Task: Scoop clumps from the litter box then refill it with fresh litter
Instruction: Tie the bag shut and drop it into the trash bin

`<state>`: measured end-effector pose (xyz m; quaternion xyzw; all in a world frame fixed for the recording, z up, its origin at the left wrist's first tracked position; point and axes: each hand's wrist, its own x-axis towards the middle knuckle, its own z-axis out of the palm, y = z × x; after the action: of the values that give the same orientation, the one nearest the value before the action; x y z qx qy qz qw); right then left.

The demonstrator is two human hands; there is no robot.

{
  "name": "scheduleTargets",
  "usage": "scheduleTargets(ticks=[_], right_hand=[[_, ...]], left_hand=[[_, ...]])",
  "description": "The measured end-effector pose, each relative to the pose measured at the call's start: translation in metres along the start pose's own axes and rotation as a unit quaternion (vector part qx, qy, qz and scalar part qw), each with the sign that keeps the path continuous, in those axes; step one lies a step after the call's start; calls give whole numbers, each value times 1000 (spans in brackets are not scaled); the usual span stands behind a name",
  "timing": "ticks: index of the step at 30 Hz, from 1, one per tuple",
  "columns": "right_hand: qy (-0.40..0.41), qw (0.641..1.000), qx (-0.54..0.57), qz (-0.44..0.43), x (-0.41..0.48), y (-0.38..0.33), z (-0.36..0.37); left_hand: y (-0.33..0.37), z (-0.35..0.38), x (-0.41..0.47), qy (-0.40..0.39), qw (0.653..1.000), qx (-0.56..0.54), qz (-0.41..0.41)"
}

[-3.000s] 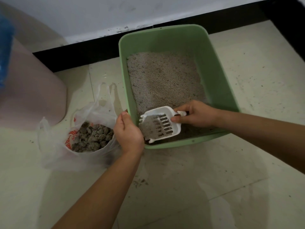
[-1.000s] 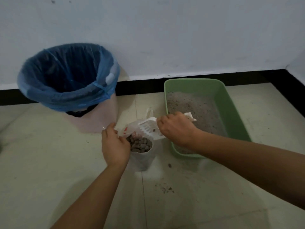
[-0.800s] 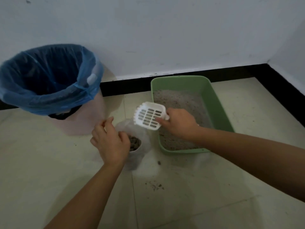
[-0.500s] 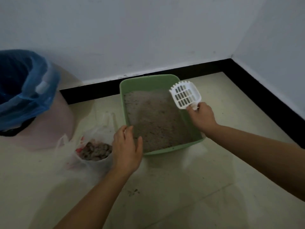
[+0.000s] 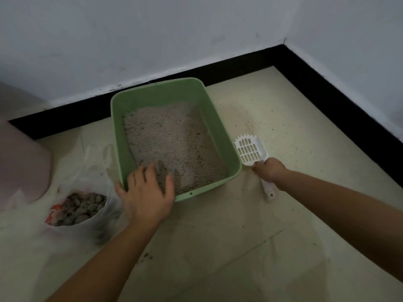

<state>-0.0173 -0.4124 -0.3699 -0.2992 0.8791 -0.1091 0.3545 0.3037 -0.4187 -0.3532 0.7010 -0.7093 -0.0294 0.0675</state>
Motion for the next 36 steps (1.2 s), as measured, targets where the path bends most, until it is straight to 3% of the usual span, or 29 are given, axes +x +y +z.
scheduleTargets(ticks=[3,6,8,10,13,17,21,23,25,27,29,33,36], right_hand=[[-8,1000,-18,3,0,-7,-6],[45,995,-86,8,-8,-32,-17],[85,983,-137,-83,-26,-60,-25],[113,955,-153,-226,-54,-94,-24],[135,910,-174,-350,-86,-141,-10],[68,877,-220,-422,-142,-214,46],[-23,846,-259,-465,-187,-260,125],[-56,853,-243,-459,-198,-272,163],[-50,898,-156,-408,-202,-282,196],[-41,951,-42,-305,-207,-291,223],[-87,974,50,-203,-206,-298,241],[-175,960,179,-123,-200,-294,250],[-170,944,222,-176,-210,-287,244]], left_hand=[[1,0,2,-2,1000,-3,2],[1,-2,1,-11,1000,3,11],[-1,-7,1,-26,999,0,20],[-9,-17,2,-21,999,-22,20],[-27,-42,15,51,997,-54,25],[-100,-85,36,124,989,-80,8],[-164,-95,31,122,979,-117,-113],[-184,-91,23,106,969,-126,-182],[-198,-89,18,55,949,-164,-264],[-208,-84,17,-19,916,-225,-333],[-216,-79,19,-63,888,-275,-363],[-237,-62,27,-123,851,-307,-408],[-250,-52,25,-119,862,-320,-373]])
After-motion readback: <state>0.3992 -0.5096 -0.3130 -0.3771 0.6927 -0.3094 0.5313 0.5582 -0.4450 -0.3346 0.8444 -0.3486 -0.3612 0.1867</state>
